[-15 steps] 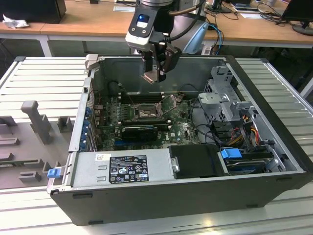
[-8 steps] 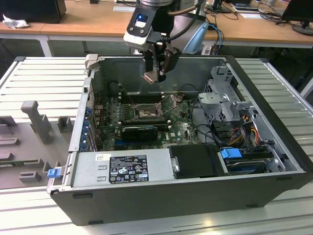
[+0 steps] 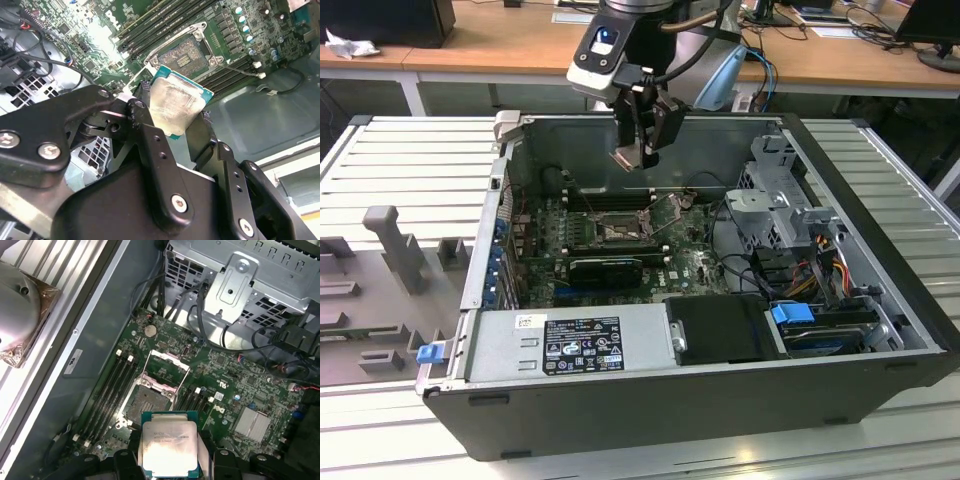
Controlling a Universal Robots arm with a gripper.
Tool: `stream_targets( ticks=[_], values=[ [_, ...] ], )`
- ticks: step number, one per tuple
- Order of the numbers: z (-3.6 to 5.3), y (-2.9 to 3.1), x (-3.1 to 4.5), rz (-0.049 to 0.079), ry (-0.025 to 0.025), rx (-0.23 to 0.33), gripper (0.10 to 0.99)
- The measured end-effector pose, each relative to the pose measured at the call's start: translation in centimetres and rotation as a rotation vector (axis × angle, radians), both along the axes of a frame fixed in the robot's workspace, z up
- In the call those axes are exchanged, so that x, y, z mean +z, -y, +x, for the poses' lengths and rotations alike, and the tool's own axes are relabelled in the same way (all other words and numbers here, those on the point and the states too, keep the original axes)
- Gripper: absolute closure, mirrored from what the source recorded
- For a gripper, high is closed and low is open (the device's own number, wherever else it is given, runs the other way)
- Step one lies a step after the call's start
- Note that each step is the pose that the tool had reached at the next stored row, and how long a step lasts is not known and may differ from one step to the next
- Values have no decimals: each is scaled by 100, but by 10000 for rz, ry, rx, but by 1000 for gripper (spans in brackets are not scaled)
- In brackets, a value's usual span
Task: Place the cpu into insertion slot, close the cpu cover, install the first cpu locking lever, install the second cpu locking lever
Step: 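Place the cpu into insertion slot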
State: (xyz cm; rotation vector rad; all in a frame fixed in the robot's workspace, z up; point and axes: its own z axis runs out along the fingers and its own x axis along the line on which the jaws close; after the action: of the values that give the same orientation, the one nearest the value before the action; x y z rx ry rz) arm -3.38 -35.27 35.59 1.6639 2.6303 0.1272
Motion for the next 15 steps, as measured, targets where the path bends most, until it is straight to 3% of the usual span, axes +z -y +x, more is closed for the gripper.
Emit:
stream_targets(
  ticks=[15],
  values=[
    [0,0,0,0,0,-1072,557]
  ],
)
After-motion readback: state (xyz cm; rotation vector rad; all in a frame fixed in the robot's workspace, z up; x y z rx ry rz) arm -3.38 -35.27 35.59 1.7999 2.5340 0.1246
